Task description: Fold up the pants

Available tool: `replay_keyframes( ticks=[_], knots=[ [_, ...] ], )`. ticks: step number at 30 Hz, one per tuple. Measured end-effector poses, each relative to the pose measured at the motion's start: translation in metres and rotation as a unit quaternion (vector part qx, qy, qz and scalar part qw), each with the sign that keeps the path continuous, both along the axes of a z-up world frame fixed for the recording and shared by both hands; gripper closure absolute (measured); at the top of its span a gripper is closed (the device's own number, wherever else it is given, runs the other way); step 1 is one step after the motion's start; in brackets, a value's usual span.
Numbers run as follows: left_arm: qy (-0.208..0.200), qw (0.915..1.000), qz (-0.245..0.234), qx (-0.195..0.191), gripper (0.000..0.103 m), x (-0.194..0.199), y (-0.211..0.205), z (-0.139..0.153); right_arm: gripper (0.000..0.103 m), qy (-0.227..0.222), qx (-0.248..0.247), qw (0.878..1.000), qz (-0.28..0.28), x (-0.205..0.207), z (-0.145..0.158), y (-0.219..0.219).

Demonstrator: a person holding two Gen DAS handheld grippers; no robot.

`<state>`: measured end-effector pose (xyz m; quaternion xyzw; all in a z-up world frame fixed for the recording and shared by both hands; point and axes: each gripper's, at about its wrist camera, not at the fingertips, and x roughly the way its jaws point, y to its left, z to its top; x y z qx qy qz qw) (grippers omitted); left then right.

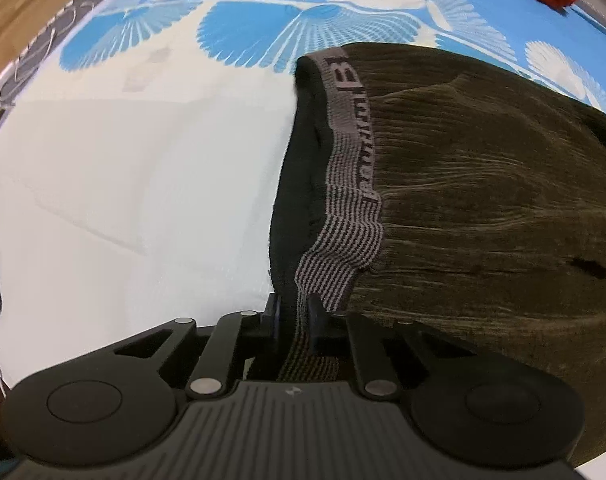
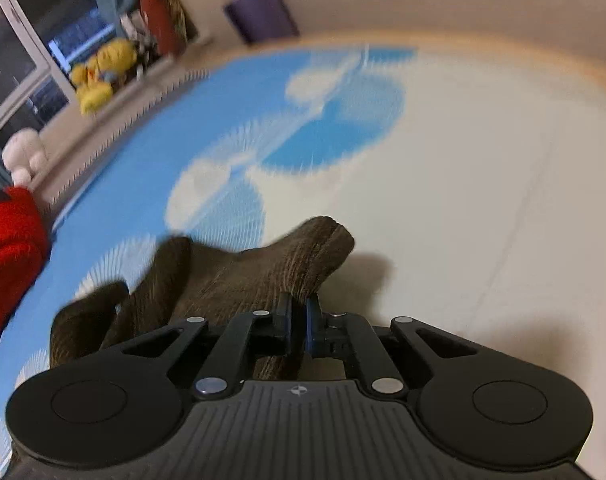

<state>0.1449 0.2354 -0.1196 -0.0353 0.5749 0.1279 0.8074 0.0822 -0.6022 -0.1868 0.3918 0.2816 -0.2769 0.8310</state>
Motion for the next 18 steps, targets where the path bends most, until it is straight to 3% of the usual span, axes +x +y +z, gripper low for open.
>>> replay_keyframes(
  ticks=[3,6,9,10,12,13,14,16,18],
  knots=[
    [-0.017,0.9997,-0.011,-0.017,0.091,-0.007,-0.005,0.01,0.097,0.046,-0.015,0.998,-0.044,-0.035,0.012,-0.011],
    [-0.021,0.999,-0.034,-0.018,0.092,-0.016,-0.011,0.014,0.097,0.111,0.012,0.991,-0.077,-0.07,0.002,-0.024],
    [-0.012,0.9989,-0.045,0.009,0.102,-0.022,-0.014,0.014,0.097,0.169,0.061,0.981,-0.073,-0.095,-0.021,-0.037],
    [-0.008,0.9983,-0.04,0.042,0.103,-0.023,-0.014,0.015,0.097,0.181,0.076,0.978,-0.072,-0.1,-0.028,-0.04],
    [0.009,0.9889,-0.037,0.143,0.103,-0.026,-0.009,0.013,0.097,0.195,0.101,0.974,-0.058,-0.108,-0.039,-0.045],
    [0.011,0.9896,-0.024,0.141,0.103,-0.027,-0.001,0.013,0.097,0.199,0.103,0.973,-0.055,-0.11,-0.04,-0.044],
    [0.006,0.9959,0.006,0.091,0.103,-0.03,0.014,0.016,0.096,0.201,0.105,0.973,-0.05,-0.111,-0.041,-0.045],
    [-0.02,0.9991,0.036,0.009,0.102,-0.034,0.029,0.023,0.092,0.221,0.1,0.97,-0.029,-0.106,-0.041,-0.042],
    [-0.037,0.9993,0.011,0.0,0.1,-0.033,0.022,0.03,0.084,0.246,0.065,0.967,-0.025,-0.1,-0.034,-0.037]
  ],
)
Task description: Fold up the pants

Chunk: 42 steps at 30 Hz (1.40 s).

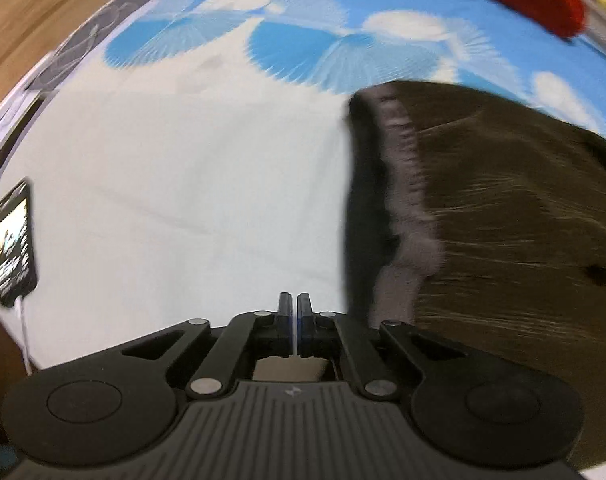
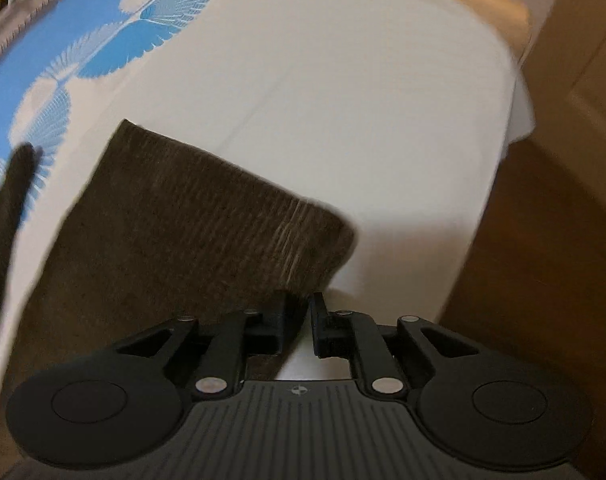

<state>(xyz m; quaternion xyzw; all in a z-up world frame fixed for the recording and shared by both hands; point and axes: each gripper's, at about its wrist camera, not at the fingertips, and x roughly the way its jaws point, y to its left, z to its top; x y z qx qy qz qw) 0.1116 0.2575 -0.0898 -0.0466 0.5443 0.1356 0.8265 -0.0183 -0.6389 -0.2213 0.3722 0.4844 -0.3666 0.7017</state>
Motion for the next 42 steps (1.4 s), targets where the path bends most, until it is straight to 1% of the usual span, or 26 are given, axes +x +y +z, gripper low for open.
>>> replay_keyframes(
  ticks=[2,4,6,7,9,11,13,15,16,18,20,22,23,24,26,27,29,31,32,34,35,37,38,39,41,42],
  knots=[
    [-0.01,0.999,-0.04,-0.016,0.093,0.003,-0.014,0.002,0.077,-0.006,-0.046,0.999,-0.007,0.002,0.014,0.0],
    [-0.008,0.9964,-0.071,-0.046,0.084,0.004,-0.027,-0.003,0.073,-0.026,-0.095,0.995,-0.008,0.007,0.029,0.001],
    [0.001,0.9926,-0.102,-0.067,0.076,0.009,-0.039,-0.007,0.069,-0.068,-0.123,0.99,0.004,0.012,0.043,0.006],
    [0.008,0.9911,-0.115,-0.067,0.075,0.01,-0.045,-0.01,0.069,-0.09,-0.128,0.987,0.019,0.017,0.049,0.01],
    [0.036,0.9886,-0.136,-0.053,0.075,0.01,-0.055,-0.024,0.068,-0.123,-0.133,0.982,0.054,0.027,0.055,0.02],
    [0.097,0.9853,-0.138,-0.023,0.08,0.011,-0.056,-0.047,0.067,-0.148,-0.134,0.976,0.091,0.039,0.06,0.03],
    [0.112,0.9824,-0.15,-0.01,0.08,0.011,-0.06,-0.052,0.066,-0.166,-0.123,0.971,0.121,0.051,0.06,0.038],
    [0.119,0.9835,-0.136,0.002,0.08,0.015,-0.066,-0.049,0.066,-0.177,-0.109,0.967,0.147,0.064,0.061,0.045],
    [0.113,0.9834,-0.141,0.018,0.08,0.017,-0.072,-0.045,0.066,-0.18,-0.104,0.965,0.158,0.069,0.061,0.05],
    [0.074,0.9829,-0.157,0.063,0.078,0.021,-0.088,-0.03,0.066,-0.182,-0.101,0.962,0.179,0.08,0.061,0.059],
    [0.028,0.9848,-0.153,0.077,0.078,0.027,-0.101,-0.012,0.066,-0.189,-0.099,0.958,0.19,0.092,0.063,0.067],
    [-0.018,0.9877,-0.145,0.055,0.078,0.036,-0.115,0.005,0.075,-0.205,-0.089,0.955,0.196,0.102,0.065,0.073],
    [-0.039,0.9881,-0.143,0.043,0.079,0.041,-0.124,0.014,0.089,-0.216,-0.081,0.953,0.196,0.107,0.066,0.075],
    [-0.058,0.9878,-0.141,0.032,0.081,0.044,-0.134,0.021,0.098,-0.227,-0.072,0.952,0.194,0.112,0.067,0.08],
    [-0.091,0.9851,-0.145,0.009,0.09,0.05,-0.161,0.033,0.098,-0.244,-0.062,0.95,0.183,0.127,0.067,0.082],
    [-0.097,0.984,-0.149,-0.011,0.092,0.055,-0.176,0.037,0.098,-0.253,-0.056,0.95,0.175,0.132,0.067,0.083],
    [-0.088,0.982,-0.158,-0.055,0.092,0.073,-0.211,0.041,0.097,-0.268,-0.038,0.95,0.158,0.143,0.064,0.082],
    [-0.082,0.9771,-0.189,-0.053,0.092,0.095,-0.256,0.046,0.094,-0.274,-0.012,0.952,0.137,0.157,0.057,0.08],
    [-0.088,0.9723,-0.211,-0.049,0.092,0.104,-0.282,0.049,0.094,-0.277,0.002,0.952,0.126,0.164,0.053,0.079],
    [-0.099,0.9631,-0.242,-0.061,0.091,0.116,-0.317,0.046,0.094,-0.276,0.019,0.955,0.108,0.175,0.045,0.079],
    [-0.109,0.957,-0.259,-0.072,0.091,0.12,-0.334,0.039,0.092,-0.272,0.024,0.957,0.102,0.181,0.041,0.08],
    [-0.108,0.9505,-0.278,-0.087,0.091,0.121,-0.353,0.017,0.079,-0.266,0.034,0.959,0.096,0.194,0.031,0.081],
    [-0.085,0.9519,-0.281,-0.087,0.091,0.124,-0.363,0.004,0.07,-0.263,0.038,0.96,0.092,0.2,0.026,0.08],
    [-0.068,0.9524,-0.285,-0.085,0.09,0.129,-0.374,-0.008,0.065,-0.257,0.039,0.962,0.086,0.205,0.021,0.079],
    [-0.062,0.9466,-0.307,-0.077,0.083,0.139,-0.388,-0.018,0.063,-0.249,0.037,0.965,0.076,0.216,0.011,0.075],
    [-0.064,0.9443,-0.316,-0.068,0.073,0.143,-0.394,-0.023,0.063,-0.244,0.037,0.966,0.073,0.222,0.005,0.072]
  ],
)
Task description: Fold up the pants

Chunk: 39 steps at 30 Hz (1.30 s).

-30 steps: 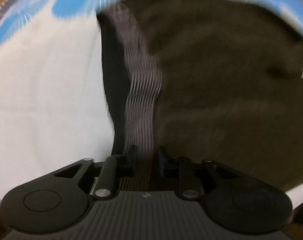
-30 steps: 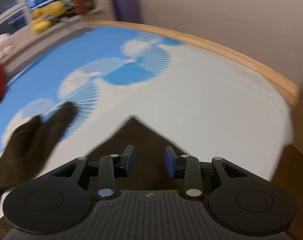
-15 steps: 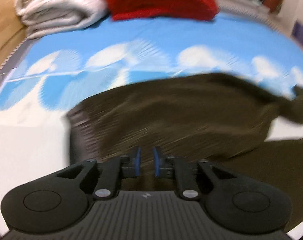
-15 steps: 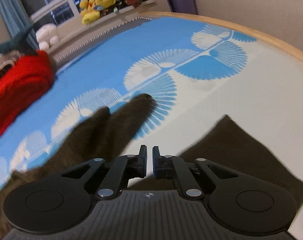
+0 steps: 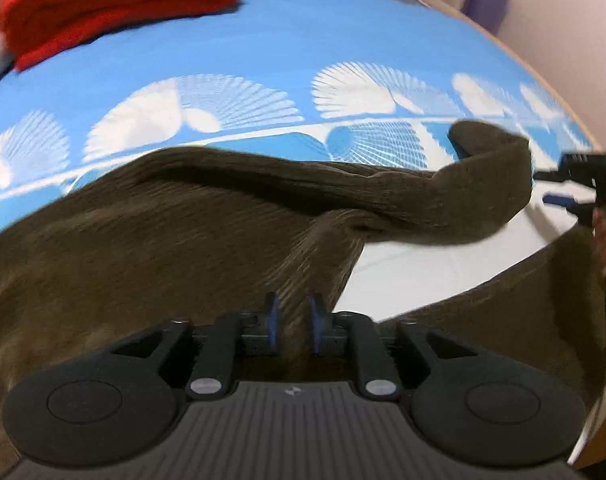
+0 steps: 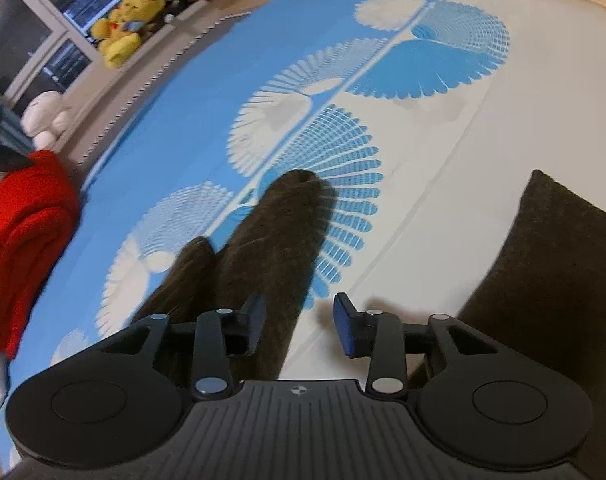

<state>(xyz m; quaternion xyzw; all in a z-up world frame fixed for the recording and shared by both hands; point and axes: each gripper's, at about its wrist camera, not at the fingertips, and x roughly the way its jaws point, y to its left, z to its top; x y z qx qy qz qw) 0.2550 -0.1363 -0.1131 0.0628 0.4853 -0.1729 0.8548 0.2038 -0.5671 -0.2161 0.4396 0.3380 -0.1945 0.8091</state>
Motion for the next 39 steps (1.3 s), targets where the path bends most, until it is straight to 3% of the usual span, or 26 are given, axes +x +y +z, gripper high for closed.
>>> replay_keyframes(
  ticks=[3,5,8,10,11,12,16,20,22,24,25,28,30,33,35,37,39],
  knots=[
    [0.012,0.9998,-0.011,0.005,0.053,0.013,-0.007,-0.016,0.061,0.01,0.007,1.0,-0.012,0.015,-0.015,-0.008],
    [0.032,0.9991,-0.022,0.013,0.051,0.02,-0.018,-0.032,0.061,0.013,0.016,1.0,-0.016,0.025,-0.025,-0.01],
    [0.03,0.9977,-0.038,0.046,0.052,0.027,-0.026,-0.051,0.06,0.003,-0.007,1.0,-0.007,0.041,-0.026,-0.007],
    [0.03,0.9967,-0.044,0.062,0.059,0.032,-0.027,-0.056,0.061,-0.002,-0.016,1.0,0.005,0.051,-0.025,-0.003],
    [0.025,0.9964,-0.046,0.067,0.066,0.033,-0.027,-0.055,0.074,0.001,-0.021,1.0,0.009,0.055,-0.024,-0.001],
    [0.021,0.996,-0.048,0.072,0.09,0.035,-0.026,-0.051,0.094,0.006,-0.028,1.0,0.011,0.059,-0.023,0.001],
    [-0.004,0.9958,-0.066,0.063,0.092,0.045,-0.016,-0.025,0.097,-0.013,-0.018,1.0,-0.019,0.067,0.002,-0.005],
    [-0.022,0.9936,-0.106,0.034,0.092,0.049,-0.002,-0.001,0.097,-0.058,0.011,0.987,-0.149,0.05,0.062,-0.033],
    [0.009,0.9862,-0.161,0.039,0.092,0.044,-0.002,-0.005,0.093,-0.07,-0.013,0.983,-0.168,0.047,0.072,-0.044],
    [0.035,0.979,-0.197,0.042,0.091,0.038,-0.001,-0.013,0.083,-0.007,-0.082,0.98,-0.182,0.05,0.059,-0.048],
    [0.045,0.9768,-0.207,0.032,0.091,0.036,0.0,-0.015,0.082,0.033,-0.08,0.978,-0.189,0.049,0.047,-0.051],
    [0.052,0.9746,-0.218,0.009,0.089,0.037,0.001,-0.012,0.081,0.066,0.03,0.979,-0.191,0.035,0.004,-0.071],
    [0.05,0.9772,-0.206,0.005,0.088,0.04,0.002,-0.011,0.076,0.076,0.04,0.978,-0.191,0.028,-0.007,-0.076],
    [0.049,0.9804,-0.19,0.02,0.084,0.042,-0.001,-0.015,0.055,0.055,0.041,0.983,-0.17,0.027,-0.015,-0.079],
    [0.051,0.9793,-0.193,0.033,0.075,0.037,-0.004,-0.018,0.054,0.023,0.073,0.986,-0.145,0.03,-0.025,-0.077],
    [0.051,0.9767,-0.202,0.049,0.073,0.031,-0.01,-0.022,0.053,0.004,0.09,0.989,-0.118,0.038,-0.034,-0.074],
    [0.049,0.9752,-0.207,0.06,0.073,0.025,-0.011,-0.027,0.056,0.005,0.07,0.993,-0.097,0.047,-0.039,-0.068]
  ],
)
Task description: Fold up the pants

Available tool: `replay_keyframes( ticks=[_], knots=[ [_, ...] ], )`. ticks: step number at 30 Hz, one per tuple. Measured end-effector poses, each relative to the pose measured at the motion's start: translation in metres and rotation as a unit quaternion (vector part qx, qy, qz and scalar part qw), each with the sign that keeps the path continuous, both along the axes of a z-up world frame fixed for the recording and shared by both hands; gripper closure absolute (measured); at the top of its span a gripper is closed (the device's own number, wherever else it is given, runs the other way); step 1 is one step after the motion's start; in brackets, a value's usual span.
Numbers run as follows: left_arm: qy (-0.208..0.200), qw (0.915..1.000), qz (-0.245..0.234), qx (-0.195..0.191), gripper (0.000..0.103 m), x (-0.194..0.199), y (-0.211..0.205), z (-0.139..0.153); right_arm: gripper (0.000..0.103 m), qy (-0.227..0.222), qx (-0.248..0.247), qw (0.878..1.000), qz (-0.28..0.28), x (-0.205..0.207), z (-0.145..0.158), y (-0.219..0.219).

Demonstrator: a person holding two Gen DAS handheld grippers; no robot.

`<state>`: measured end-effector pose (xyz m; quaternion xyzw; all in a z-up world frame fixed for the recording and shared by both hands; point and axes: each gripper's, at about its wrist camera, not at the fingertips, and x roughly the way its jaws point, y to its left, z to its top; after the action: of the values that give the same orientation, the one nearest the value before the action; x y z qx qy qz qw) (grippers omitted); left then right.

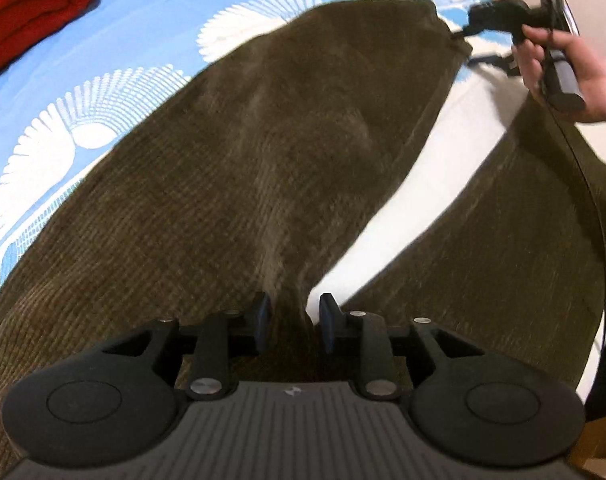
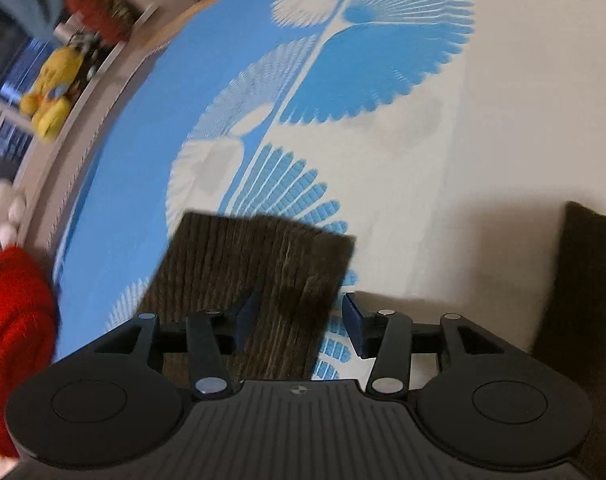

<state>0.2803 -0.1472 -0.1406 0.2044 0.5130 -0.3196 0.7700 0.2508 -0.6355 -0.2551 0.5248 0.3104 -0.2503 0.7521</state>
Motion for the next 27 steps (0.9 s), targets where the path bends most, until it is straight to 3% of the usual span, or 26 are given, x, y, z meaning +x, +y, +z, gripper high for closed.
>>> replay_keyframes(
  ticks=[1,2,3,6,9,10,12,13,14,15,16,19,21,22,26,27],
  knots=[
    [-0.002,1.0,0.0,0.006,0.075,-0.001,0.0,-0.004,0.061,-0.002,-0.018,1.0,0.005,0.002,0.002,0.004],
    [-0.005,0.9999,0.003,0.013,0.079,-0.002,-0.001,-0.008,0.081,0.0,-0.035,0.999,0.009,0.005,0.005,0.007],
    [-0.01,0.9998,0.005,0.018,0.085,-0.004,-0.002,-0.01,0.093,0.005,-0.045,0.999,0.008,0.006,0.006,0.007],
    [-0.03,0.9995,0.005,0.011,0.091,-0.005,-0.004,-0.011,0.098,-0.01,-0.067,0.998,-0.006,-0.002,0.015,0.005],
    [-0.034,0.9992,-0.02,-0.01,0.093,-0.011,-0.013,-0.008,0.102,-0.024,-0.118,0.99,-0.076,-0.027,0.064,0.001],
    [-0.028,0.9992,-0.028,-0.007,0.093,-0.013,-0.015,-0.01,0.103,-0.002,-0.151,0.984,-0.094,-0.036,0.076,0.001],
    [-0.018,0.9994,-0.03,0.007,0.089,-0.012,-0.016,-0.014,0.103,0.114,-0.208,0.962,-0.136,-0.051,0.073,-0.002],
    [-0.008,0.9996,-0.027,0.003,0.088,-0.011,-0.015,-0.014,0.103,0.156,-0.189,0.958,-0.147,-0.058,0.061,-0.009],
    [-0.002,0.9996,-0.028,-0.002,0.088,-0.012,-0.014,-0.013,0.103,0.182,-0.139,0.961,-0.156,-0.067,0.045,-0.019],
    [0.0,0.9994,-0.035,-0.004,0.082,-0.013,-0.014,-0.009,0.103,0.18,-0.093,0.966,-0.159,-0.074,0.033,-0.026],
    [0.001,0.999,-0.043,-0.007,0.07,-0.015,-0.013,-0.006,0.101,0.172,-0.069,0.969,-0.161,-0.078,0.027,-0.028],
    [0.0,0.9985,-0.05,-0.024,0.062,-0.021,-0.003,0.008,0.094,0.123,-0.12,0.977,-0.124,-0.064,0.042,-0.02],
    [-0.019,0.999,-0.024,-0.032,0.062,-0.02,0.012,0.022,0.045,0.077,-0.117,0.988,-0.069,-0.046,0.042,-0.015],
    [-0.024,0.9989,-0.002,-0.041,0.062,-0.015,0.023,0.03,0.04,0.08,-0.107,0.99,-0.049,-0.037,0.037,-0.011],
    [-0.063,0.9904,0.112,-0.053,0.062,0.004,0.082,0.055,0.043,0.129,-0.106,0.985,-0.042,-0.021,0.014,0.001],
    [-0.073,0.9854,0.145,-0.052,0.062,0.008,0.1,0.061,0.055,0.141,-0.13,0.981,-0.04,-0.015,0.015,0.005]
  ],
)
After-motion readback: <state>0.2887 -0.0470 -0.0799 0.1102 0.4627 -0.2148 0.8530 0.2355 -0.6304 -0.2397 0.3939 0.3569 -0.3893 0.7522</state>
